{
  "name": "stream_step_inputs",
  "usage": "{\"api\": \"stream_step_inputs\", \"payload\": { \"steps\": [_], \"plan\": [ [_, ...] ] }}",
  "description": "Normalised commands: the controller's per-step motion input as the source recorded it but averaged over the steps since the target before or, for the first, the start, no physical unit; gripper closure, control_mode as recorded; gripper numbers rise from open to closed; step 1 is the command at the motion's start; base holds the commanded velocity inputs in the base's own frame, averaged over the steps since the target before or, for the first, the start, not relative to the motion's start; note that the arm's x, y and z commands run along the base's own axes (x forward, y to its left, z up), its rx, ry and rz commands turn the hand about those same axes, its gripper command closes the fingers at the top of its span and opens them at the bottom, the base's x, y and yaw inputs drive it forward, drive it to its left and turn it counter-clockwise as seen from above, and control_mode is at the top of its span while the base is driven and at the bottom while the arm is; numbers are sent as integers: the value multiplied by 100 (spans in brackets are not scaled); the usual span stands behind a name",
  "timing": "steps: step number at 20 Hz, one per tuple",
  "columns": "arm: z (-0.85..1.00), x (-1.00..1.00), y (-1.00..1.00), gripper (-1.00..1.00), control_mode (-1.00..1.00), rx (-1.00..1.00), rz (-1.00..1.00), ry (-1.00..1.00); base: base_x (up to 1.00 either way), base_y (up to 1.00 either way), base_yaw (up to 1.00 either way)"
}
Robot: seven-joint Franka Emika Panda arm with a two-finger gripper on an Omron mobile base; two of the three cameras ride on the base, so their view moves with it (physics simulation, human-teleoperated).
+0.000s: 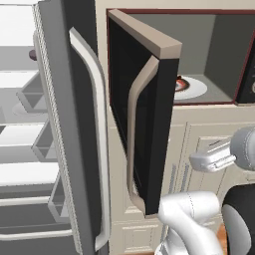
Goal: Transport the chicken drumstick from the fridge to the microwave and turn on the microwave.
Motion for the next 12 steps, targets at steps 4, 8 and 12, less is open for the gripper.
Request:
{"api": "stream_step_inputs", "payload": {
  "steps": [4, 8, 12],
  "plan": [
    [0, -41, 29, 100, -100, -5, 3, -6, 0, 0, 0],
    [0, -31, 38, 100, -100, -11, 7, -10, 0, 0, 0],
    [0, -28, 38, 100, -100, -14, 12, -8, 0, 0, 0]
  ]
}}
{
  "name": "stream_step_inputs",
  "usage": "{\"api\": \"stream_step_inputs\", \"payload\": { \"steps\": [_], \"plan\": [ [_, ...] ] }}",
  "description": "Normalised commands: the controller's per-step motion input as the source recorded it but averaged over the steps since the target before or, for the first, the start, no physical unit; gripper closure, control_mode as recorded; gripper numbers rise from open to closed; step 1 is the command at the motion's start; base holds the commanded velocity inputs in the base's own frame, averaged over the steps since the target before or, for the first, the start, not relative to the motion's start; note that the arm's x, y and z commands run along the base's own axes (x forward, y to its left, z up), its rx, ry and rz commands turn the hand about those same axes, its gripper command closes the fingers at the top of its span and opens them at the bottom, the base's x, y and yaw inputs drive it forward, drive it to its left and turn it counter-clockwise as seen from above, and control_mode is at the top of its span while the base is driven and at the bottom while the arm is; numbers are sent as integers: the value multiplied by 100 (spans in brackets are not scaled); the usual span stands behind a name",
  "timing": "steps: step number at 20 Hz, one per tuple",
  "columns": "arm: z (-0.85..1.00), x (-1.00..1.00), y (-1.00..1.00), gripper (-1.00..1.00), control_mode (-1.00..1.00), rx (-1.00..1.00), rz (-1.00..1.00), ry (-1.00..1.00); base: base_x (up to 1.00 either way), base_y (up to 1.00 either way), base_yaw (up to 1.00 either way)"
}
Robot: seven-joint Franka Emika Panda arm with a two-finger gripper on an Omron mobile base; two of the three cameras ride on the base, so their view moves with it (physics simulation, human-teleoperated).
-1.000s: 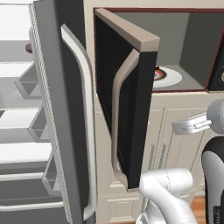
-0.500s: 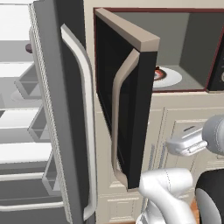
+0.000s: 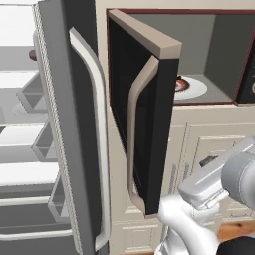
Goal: Transport the chicken drumstick from the fridge to the microwave and turn on the microwave.
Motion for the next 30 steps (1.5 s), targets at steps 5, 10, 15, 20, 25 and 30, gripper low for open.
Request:
{"api": "stream_step_inputs", "payload": {
  "steps": [5, 10, 15, 20, 25, 30],
  "plan": [
    [0, -29, 33, 100, -100, -13, 13, -4, 0, 0, 0],
    [0, -25, 34, 100, -100, -15, 7, -7, 0, 0, 0],
    [0, -17, 31, 100, -100, -14, 4, -7, 0, 0, 0],
    [0, -1, 33, 100, -100, -16, 0, -11, 0, 0, 0],
    [0, 0, 26, 100, -100, -13, 0, -6, 0, 0, 0],
    [0, 0, 23, 100, -100, -12, 0, -1, 0, 0, 0]
  ]
}}
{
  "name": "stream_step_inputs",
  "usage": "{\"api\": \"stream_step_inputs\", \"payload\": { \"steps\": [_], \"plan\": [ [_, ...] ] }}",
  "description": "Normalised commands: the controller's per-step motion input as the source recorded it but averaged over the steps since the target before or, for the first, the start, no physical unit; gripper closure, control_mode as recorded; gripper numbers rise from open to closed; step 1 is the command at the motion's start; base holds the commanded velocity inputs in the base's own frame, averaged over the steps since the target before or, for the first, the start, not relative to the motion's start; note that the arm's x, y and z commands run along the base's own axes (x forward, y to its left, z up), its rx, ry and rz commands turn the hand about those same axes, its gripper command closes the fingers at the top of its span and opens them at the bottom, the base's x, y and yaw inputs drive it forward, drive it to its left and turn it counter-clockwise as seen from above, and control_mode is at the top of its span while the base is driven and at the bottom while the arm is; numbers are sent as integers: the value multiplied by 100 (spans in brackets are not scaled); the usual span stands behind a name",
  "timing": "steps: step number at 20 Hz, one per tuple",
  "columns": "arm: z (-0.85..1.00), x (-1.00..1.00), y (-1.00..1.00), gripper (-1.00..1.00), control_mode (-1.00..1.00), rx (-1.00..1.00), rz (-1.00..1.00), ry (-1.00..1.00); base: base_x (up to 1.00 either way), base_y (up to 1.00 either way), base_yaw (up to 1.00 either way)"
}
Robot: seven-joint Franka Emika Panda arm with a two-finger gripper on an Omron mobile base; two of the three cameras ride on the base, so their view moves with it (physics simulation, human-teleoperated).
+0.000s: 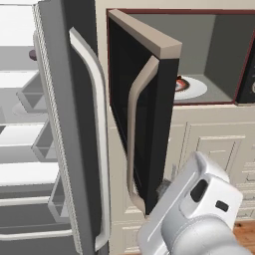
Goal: Transport the chicken drumstick from the fridge to the microwave and turn on the microwave.
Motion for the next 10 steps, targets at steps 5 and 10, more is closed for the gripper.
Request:
{"api": "stream_step_inputs", "payload": {
  "steps": [5, 10],
  "plan": [
    [-1, 19, 31, 100, -100, -10, -1, 0, 0, 0, 0],
    [-4, 16, 29, 100, -100, -11, -1, 0, 0, 0, 0]
  ]
}}
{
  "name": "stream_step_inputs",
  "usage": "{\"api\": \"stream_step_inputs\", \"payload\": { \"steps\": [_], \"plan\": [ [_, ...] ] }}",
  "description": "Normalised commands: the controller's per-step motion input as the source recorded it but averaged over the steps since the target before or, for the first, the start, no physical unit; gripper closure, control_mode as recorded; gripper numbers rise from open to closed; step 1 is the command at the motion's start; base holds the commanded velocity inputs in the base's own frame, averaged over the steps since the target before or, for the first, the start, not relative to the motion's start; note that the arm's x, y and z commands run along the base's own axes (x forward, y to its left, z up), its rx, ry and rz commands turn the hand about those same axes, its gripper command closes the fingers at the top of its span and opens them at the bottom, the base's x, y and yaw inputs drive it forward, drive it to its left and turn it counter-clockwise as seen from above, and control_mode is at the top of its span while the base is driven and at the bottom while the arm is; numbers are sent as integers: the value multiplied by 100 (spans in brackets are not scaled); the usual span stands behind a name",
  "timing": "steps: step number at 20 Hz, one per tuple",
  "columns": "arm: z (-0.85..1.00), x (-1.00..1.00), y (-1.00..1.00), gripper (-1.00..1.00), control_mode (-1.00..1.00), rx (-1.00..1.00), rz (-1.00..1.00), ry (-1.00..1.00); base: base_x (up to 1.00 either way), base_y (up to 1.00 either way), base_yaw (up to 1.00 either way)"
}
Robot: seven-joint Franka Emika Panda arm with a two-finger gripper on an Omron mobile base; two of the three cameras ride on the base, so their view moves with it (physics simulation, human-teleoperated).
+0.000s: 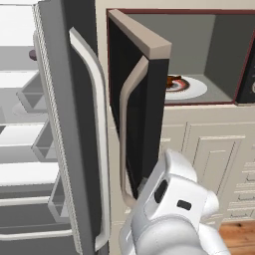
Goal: Transport the chicken drumstick from the fridge to the microwave and turn on the microwave.
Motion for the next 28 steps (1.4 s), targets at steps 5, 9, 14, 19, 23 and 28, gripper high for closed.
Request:
{"api": "stream_step_inputs", "payload": {
  "steps": [5, 9, 14, 19, 23, 28],
  "plan": [
    [-5, 1, 27, 100, -100, -13, -1, -2, 0, 0, 0],
    [-4, 0, 28, 100, -100, -13, -2, -2, 0, 0, 0],
    [-6, 1, 29, 100, -100, -13, -2, -1, 0, 0, 0],
    [-11, 19, 30, 100, -100, -13, -3, 0, 0, 0, 0],
    [-11, 52, 15, 100, -100, -9, -3, 0, 0, 0, 0],
    [-14, 63, 16, 100, -100, -8, -2, 0, 0, 0, 0]
  ]
}}
